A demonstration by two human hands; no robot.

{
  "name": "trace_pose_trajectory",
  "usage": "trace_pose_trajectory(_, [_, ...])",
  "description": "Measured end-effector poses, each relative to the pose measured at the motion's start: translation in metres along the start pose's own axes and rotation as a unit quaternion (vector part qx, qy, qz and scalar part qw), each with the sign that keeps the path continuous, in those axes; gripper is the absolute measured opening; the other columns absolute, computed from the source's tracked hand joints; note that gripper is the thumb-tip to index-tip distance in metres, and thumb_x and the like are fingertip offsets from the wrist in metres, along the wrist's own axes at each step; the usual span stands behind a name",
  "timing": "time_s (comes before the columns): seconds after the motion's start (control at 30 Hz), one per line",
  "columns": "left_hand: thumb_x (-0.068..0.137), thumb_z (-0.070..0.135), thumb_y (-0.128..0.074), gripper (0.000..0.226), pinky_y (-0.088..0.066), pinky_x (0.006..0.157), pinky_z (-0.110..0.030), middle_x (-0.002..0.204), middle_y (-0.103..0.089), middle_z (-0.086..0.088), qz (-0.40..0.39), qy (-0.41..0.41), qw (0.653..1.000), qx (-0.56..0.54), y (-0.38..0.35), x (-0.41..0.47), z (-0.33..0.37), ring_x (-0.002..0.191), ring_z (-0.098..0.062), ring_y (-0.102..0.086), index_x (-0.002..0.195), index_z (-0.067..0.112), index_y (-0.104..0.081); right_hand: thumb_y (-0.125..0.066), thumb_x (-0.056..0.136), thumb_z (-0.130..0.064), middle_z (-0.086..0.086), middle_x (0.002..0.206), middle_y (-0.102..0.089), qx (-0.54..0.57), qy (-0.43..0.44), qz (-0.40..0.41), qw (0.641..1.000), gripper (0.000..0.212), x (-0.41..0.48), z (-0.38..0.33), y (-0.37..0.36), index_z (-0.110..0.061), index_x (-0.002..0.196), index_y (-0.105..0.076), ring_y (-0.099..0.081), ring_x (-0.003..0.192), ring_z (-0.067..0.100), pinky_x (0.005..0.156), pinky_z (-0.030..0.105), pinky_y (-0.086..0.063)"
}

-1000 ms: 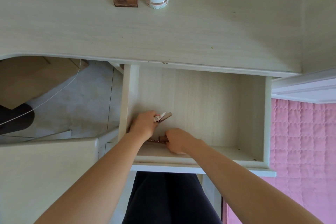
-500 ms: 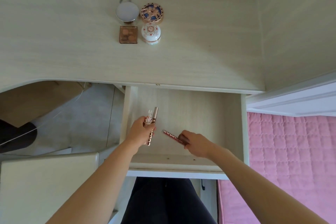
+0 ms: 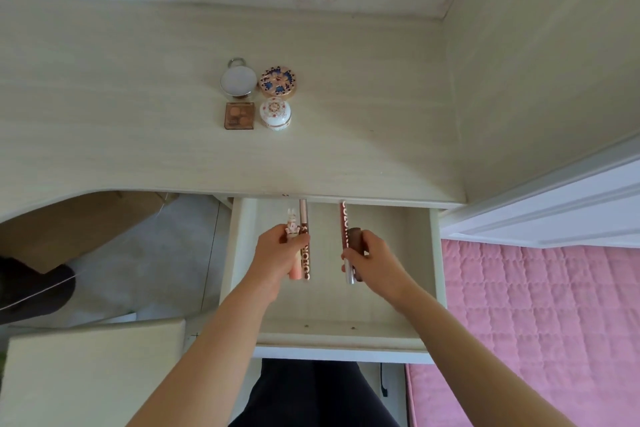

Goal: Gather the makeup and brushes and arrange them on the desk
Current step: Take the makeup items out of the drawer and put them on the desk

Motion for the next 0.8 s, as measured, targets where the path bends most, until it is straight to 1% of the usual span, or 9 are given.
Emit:
trace_pose_trajectory(0.1, [0.082, 0.017, -0.067, 0.014, -0.041, 0.063, -0.034, 0.064, -0.055, -0.012, 0.002, -0.016, 1.000, 0.009, -0.006, 0.007, 0.030, 0.061, -0.025, -0.052, 0.082, 0.004, -0.060, -0.054, 0.091, -0.014, 0.015, 0.089, -0.065, -0.004, 0.009, 0.032, 0.999, 0.010, 0.014, -0.019, 0.016, -0.005, 0.095, -0.052, -0.068, 0.084, 0.030, 0.077, 0.052, -0.053])
trace_pose_trajectory(0.23, [0.081, 0.011, -0.068, 0.012, -0.044, 0.064, -0.034, 0.071, -0.057, -0.012, 0.007, -0.039, 0.999, 0.009, -0.014, 0.027, 0.075, 0.063, -0.023, -0.053, 0.085, 0.001, -0.062, -0.054, 0.089, -0.018, 0.017, 0.090, -0.063, -0.006, 0.021, 0.054, 0.998, 0.008, 0.040, -0.049, 0.033, -0.013, 0.086, -0.050, -0.066, 0.087, 0.036, 0.077, 0.054, -0.054])
trace_pose_trajectory(0.37, [0.076, 0.012, -0.071, 0.007, -0.055, 0.071, -0.042, 0.076, -0.064, -0.013, 0.026, -0.053, 0.998, 0.029, -0.019, 0.059, 0.117, 0.070, -0.027, -0.062, 0.075, 0.009, -0.064, -0.053, 0.091, -0.016, 0.012, 0.089, -0.061, -0.042, 0.024, 0.091, 0.995, 0.010, 0.070, -0.085, 0.054, -0.007, 0.094, -0.052, -0.063, 0.085, 0.032, 0.077, 0.046, -0.055])
trace_pose_trajectory(0.43, [0.075, 0.012, -0.070, 0.011, -0.056, 0.075, -0.045, 0.076, -0.066, -0.014, 0.037, -0.063, 0.996, 0.049, -0.021, 0.074, 0.135, 0.074, -0.030, -0.064, 0.069, 0.013, -0.061, -0.053, 0.091, -0.016, 0.010, 0.086, -0.058, -0.047, 0.021, 0.093, 0.994, 0.012, 0.086, -0.100, 0.059, -0.005, 0.096, -0.053, -0.061, 0.081, 0.030, 0.074, 0.042, -0.056])
trace_pose_trajectory(0.5, [0.077, 0.013, -0.069, 0.017, -0.053, 0.069, -0.036, 0.070, -0.062, -0.007, 0.044, -0.090, 0.991, 0.094, -0.026, 0.086, 0.156, 0.070, -0.027, -0.061, 0.065, 0.017, -0.057, -0.053, 0.091, -0.014, 0.008, 0.083, -0.055, -0.056, 0.020, 0.092, 0.994, 0.009, 0.103, -0.116, 0.063, -0.005, 0.094, -0.051, -0.058, 0.075, 0.027, 0.071, 0.039, -0.055])
trace_pose_trajectory(0.57, [0.079, 0.013, -0.067, 0.020, -0.043, 0.056, -0.027, 0.063, -0.056, 0.001, 0.040, -0.115, 0.982, 0.141, -0.035, 0.096, 0.175, 0.062, -0.019, -0.055, 0.066, 0.019, -0.054, -0.053, 0.091, -0.012, 0.006, 0.079, -0.052, -0.061, 0.023, 0.098, 0.993, 0.006, 0.119, -0.130, 0.067, -0.006, 0.090, -0.050, -0.057, 0.074, 0.027, 0.070, 0.041, -0.057])
trace_pose_trajectory(0.63, [0.081, 0.014, -0.066, 0.014, -0.038, 0.050, -0.024, 0.062, -0.053, 0.003, 0.038, -0.123, 0.977, 0.168, -0.042, 0.107, 0.186, 0.060, -0.015, -0.052, 0.072, 0.016, -0.055, -0.052, 0.090, -0.011, 0.004, 0.075, -0.050, -0.067, 0.020, 0.110, 0.991, 0.005, 0.135, -0.140, 0.071, -0.007, 0.088, -0.051, -0.057, 0.076, 0.028, 0.070, 0.043, -0.058])
trace_pose_trajectory(0.7, [0.081, 0.013, -0.065, 0.006, -0.039, 0.050, -0.023, 0.063, -0.054, 0.003, 0.048, -0.124, 0.975, 0.176, -0.044, 0.119, 0.195, 0.065, -0.019, -0.055, 0.080, 0.013, -0.059, -0.053, 0.089, -0.012, 0.005, 0.077, -0.052, -0.093, 0.007, 0.121, 0.988, 0.005, 0.149, -0.146, 0.076, -0.008, 0.088, -0.051, -0.055, 0.077, 0.027, 0.065, 0.037, -0.055])
trace_pose_trajectory(0.8, [0.083, 0.014, -0.063, 0.005, -0.035, 0.046, -0.023, 0.063, -0.053, 0.002, 0.060, -0.120, 0.969, 0.206, -0.047, 0.136, 0.208, 0.066, -0.020, -0.055, 0.083, 0.012, -0.058, -0.055, 0.089, -0.015, 0.007, 0.085, -0.054, -0.135, -0.010, 0.128, 0.982, 0.007, 0.168, -0.155, 0.082, -0.011, 0.086, -0.050, -0.052, 0.071, 0.024, 0.054, 0.024, -0.043])
Point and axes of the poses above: each hand's wrist, its own x-axis towards the middle knuckle, its own y-axis out of the back of the hand, z = x × y, the point moved 9 cm from there along x, towards the middle knuckle
